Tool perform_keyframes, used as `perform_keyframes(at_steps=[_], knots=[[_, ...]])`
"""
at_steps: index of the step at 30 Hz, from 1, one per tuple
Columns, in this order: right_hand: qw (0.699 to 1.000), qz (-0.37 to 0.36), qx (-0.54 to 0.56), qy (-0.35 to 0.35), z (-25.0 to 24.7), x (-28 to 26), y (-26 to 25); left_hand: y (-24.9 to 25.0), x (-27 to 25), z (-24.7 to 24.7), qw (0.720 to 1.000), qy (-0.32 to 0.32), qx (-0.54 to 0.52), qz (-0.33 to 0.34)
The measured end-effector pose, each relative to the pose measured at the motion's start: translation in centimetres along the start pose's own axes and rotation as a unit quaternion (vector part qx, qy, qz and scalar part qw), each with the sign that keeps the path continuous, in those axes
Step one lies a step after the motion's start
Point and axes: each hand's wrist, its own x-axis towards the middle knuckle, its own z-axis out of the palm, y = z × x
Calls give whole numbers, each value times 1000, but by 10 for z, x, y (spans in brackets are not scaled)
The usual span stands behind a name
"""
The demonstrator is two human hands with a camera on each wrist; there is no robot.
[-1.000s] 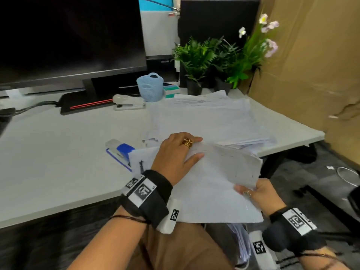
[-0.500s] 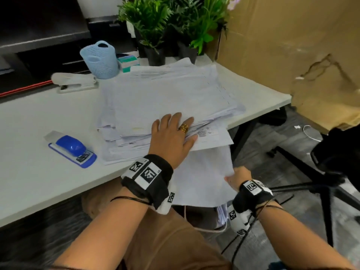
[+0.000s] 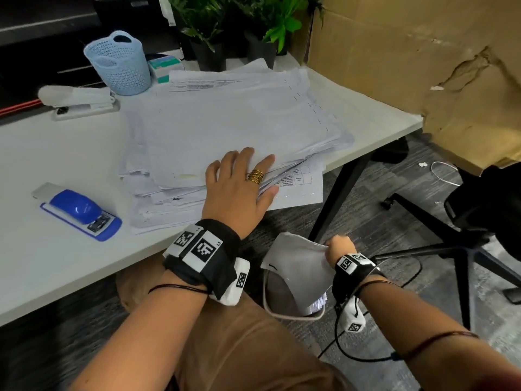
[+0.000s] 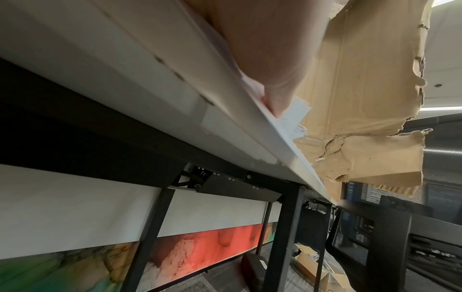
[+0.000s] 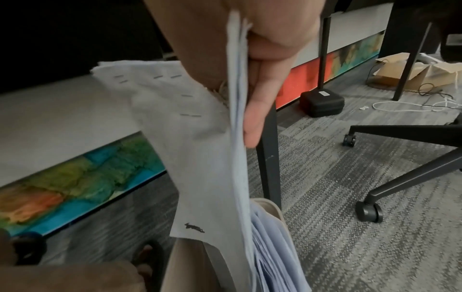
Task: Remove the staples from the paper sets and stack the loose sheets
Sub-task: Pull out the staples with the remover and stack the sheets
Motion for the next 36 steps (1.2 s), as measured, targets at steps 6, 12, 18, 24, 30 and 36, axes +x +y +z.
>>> perform_keyframes(at_steps=[6,12,18,24,30,36], knots=[[996,-49,-66,-37,25,10,2,0,-1,3,1000,11,3,2],[982,-108,39,-146,52,0,-4,-1,-1,6,999,27,23,4],[981,-184,-13,-61,22,-17,-22,0,-1,6,999,13,35,1],[962,-264,-26,65,-51,-66,-56,3,-1,-6,998,-50,23,-20],[880,-342,76,321,-98,-126,-73,-1,2,-29,990,-30,-130,-53],[782,-378,213,448,-141,-142,-117,-28,-13,-52,988,-97,2,-123]])
